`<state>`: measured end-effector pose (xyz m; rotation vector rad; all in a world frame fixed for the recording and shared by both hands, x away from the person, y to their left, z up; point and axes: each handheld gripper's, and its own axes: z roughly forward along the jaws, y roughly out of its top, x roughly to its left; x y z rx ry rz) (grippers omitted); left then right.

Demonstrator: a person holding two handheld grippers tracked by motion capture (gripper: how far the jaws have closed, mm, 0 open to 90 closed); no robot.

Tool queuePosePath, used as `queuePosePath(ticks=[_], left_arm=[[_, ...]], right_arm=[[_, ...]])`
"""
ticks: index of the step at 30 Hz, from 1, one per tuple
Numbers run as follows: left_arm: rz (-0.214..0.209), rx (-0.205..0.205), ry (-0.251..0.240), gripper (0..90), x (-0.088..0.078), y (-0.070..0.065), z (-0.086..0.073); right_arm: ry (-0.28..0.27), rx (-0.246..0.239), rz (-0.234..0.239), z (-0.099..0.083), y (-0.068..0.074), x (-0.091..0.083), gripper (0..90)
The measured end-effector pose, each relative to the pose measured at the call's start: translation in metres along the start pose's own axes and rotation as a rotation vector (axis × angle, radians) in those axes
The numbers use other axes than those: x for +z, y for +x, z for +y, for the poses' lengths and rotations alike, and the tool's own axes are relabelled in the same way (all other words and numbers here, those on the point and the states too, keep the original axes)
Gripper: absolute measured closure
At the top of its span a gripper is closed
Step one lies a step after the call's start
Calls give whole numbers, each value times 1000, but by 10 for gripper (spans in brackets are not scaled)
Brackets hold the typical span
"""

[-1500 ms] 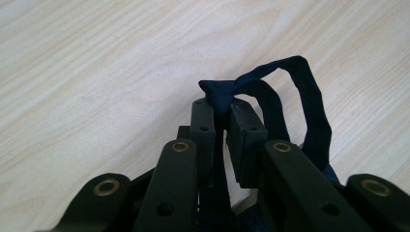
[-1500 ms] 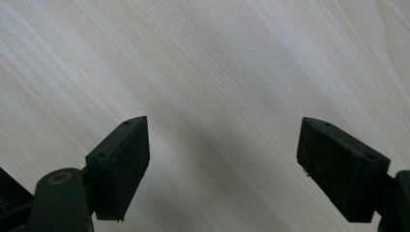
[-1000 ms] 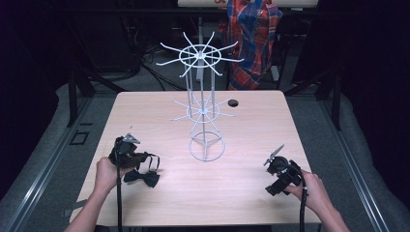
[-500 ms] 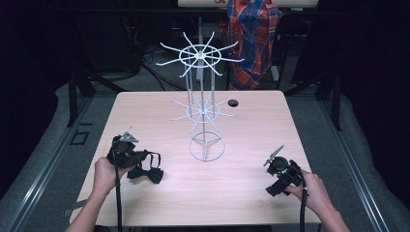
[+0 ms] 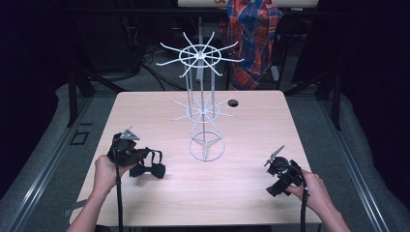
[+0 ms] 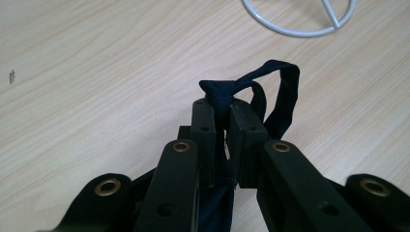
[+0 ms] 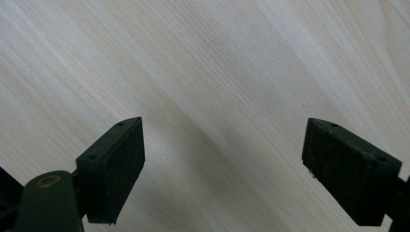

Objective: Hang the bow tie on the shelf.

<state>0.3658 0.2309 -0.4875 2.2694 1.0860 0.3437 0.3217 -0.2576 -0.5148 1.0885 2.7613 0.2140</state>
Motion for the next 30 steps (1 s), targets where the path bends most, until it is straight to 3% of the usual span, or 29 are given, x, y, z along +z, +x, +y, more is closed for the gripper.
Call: queuePosePath(ticks=[8, 11, 18, 30], left_arm=[[-3, 20, -27, 821, -5, -6, 8], [-13, 34, -67, 821, -11, -12, 15], [-30, 67, -81, 821, -13, -21, 23], [-23, 74, -139, 821, -23, -22, 34]], right_arm=[[-20, 12, 7, -2, 0, 1, 150], [-9, 0, 1, -2, -1, -1, 150], [-12, -4, 7, -2, 0, -1, 148], [-34, 6, 24, -3, -1, -2, 128]])
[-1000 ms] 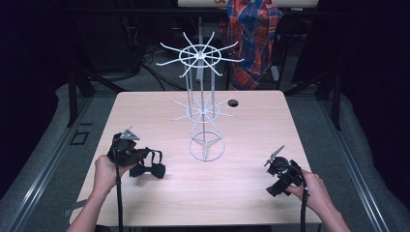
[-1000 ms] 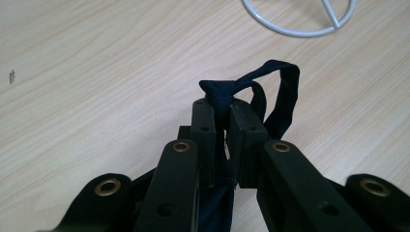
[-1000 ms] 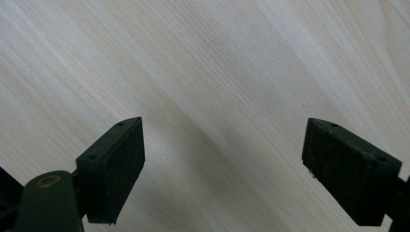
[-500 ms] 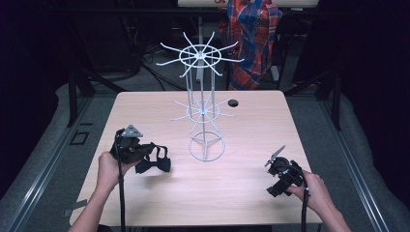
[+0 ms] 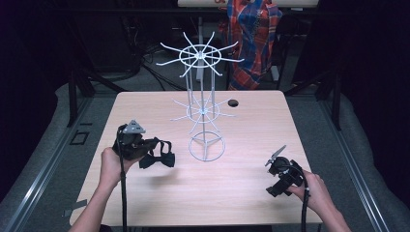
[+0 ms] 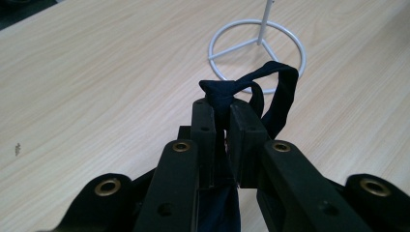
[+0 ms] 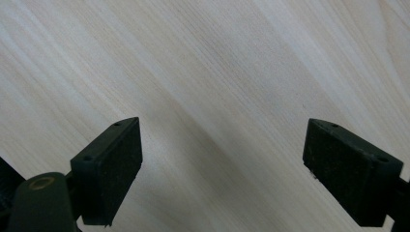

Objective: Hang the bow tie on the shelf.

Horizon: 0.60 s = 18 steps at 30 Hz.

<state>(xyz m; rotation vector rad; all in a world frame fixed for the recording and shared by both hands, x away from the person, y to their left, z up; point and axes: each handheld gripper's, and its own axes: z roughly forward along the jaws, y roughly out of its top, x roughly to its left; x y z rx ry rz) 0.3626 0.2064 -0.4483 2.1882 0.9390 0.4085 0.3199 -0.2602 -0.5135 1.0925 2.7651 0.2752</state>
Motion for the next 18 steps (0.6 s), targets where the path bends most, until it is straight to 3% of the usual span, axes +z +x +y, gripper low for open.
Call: queuePosePath(ticks=[18], left_arm=[[11, -37, -107, 822, -19, 15, 10]], right_arm=[[14, 0, 10, 1, 0, 2, 116]])
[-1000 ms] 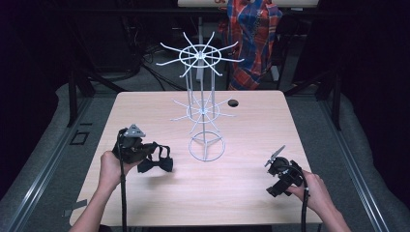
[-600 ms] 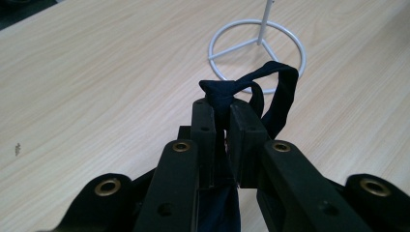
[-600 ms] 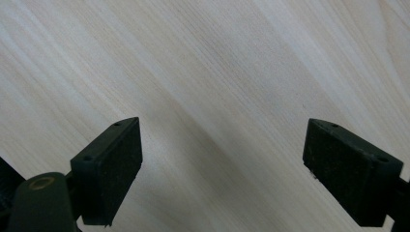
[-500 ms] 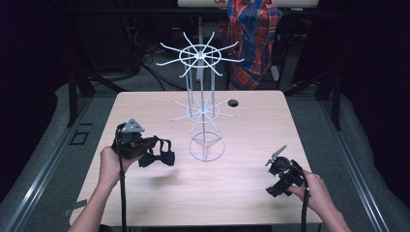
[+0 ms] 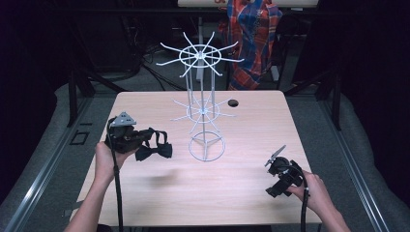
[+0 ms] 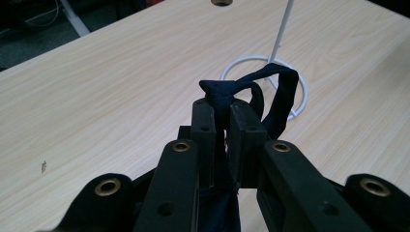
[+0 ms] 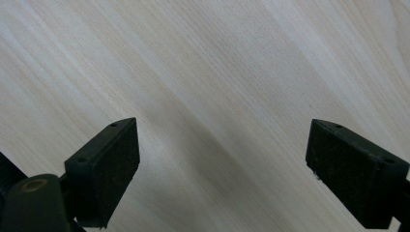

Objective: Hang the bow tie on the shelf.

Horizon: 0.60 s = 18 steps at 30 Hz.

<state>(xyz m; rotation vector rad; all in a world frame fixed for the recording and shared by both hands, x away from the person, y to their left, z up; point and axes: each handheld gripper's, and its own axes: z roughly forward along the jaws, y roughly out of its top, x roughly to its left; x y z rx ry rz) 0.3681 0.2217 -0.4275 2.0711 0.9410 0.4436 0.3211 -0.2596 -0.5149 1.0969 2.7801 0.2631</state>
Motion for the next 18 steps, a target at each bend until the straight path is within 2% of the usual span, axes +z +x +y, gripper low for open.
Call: queuePosePath(ticks=[5, 10, 18], left_arm=[[8, -10, -26, 822, -1, 2, 6], [21, -1, -56, 822, -5, 2, 11], [-2, 2, -92, 822, -8, 1, 19]], right_arm=[[7, -2, -7, 0, 0, -1, 116], [8, 1, -6, 0, 0, -2, 118], [14, -3, -15, 0, 1, -2, 121]])
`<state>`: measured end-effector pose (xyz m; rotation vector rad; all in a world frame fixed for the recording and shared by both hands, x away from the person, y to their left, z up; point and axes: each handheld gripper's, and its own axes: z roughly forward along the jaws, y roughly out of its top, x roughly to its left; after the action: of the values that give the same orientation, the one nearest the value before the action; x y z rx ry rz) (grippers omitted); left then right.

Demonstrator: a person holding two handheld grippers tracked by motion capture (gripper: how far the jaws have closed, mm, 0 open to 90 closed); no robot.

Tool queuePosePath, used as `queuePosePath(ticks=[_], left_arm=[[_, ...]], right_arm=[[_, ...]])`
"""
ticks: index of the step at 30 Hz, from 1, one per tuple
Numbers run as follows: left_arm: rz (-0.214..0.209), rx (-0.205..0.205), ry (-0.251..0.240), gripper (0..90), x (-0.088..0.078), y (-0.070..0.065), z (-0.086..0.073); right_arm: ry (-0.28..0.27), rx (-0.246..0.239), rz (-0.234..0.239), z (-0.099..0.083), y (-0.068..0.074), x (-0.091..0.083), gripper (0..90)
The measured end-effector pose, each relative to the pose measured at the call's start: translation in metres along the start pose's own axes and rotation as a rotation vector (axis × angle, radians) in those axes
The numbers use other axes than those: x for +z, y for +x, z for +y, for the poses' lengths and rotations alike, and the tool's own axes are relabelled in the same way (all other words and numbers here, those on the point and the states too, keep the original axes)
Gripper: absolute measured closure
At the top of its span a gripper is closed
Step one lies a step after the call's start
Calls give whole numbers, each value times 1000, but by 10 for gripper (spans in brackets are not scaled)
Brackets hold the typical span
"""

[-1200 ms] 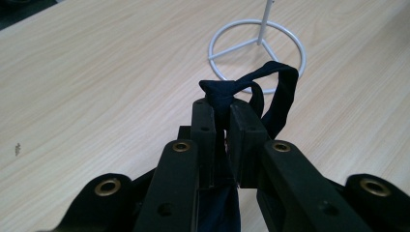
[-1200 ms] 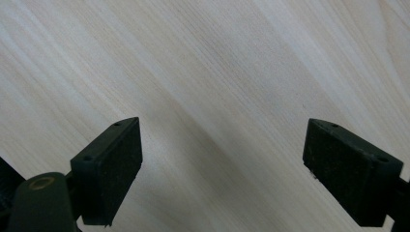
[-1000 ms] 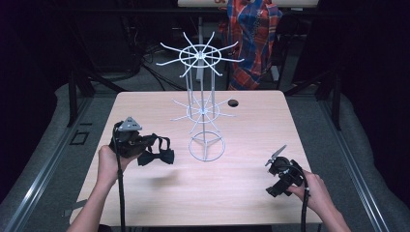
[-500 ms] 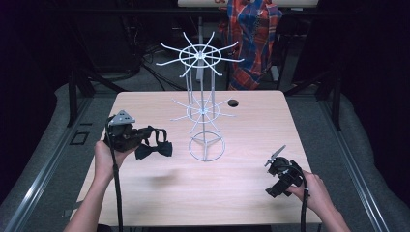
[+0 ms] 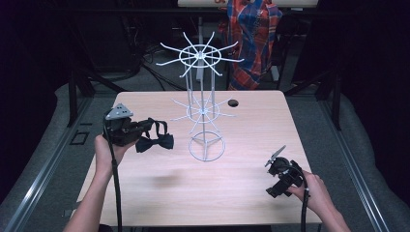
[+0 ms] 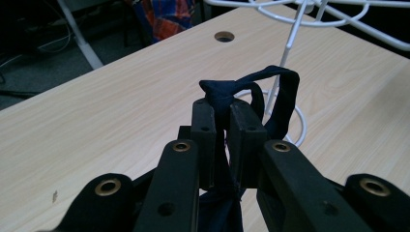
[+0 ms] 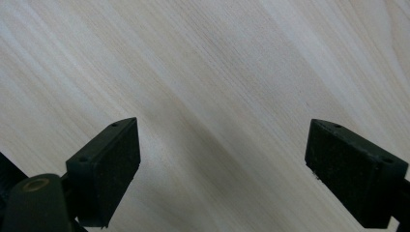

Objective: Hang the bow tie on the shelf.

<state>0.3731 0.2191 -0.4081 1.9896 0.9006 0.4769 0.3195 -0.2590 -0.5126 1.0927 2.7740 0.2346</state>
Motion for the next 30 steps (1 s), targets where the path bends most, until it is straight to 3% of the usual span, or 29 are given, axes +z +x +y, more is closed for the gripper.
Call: queuePosePath(ticks=[6, 17, 30], left_arm=[[-5, 3, -30, 822, 0, -1, 4], [-22, 12, -40, 822, 7, -5, 11], [-42, 14, -21, 822, 26, -6, 16]], right_arm=[[-2, 3, 4, 0, -1, 1, 123], [1, 3, 2, 0, 0, 1, 128], [3, 4, 1, -1, 0, 1, 131]])
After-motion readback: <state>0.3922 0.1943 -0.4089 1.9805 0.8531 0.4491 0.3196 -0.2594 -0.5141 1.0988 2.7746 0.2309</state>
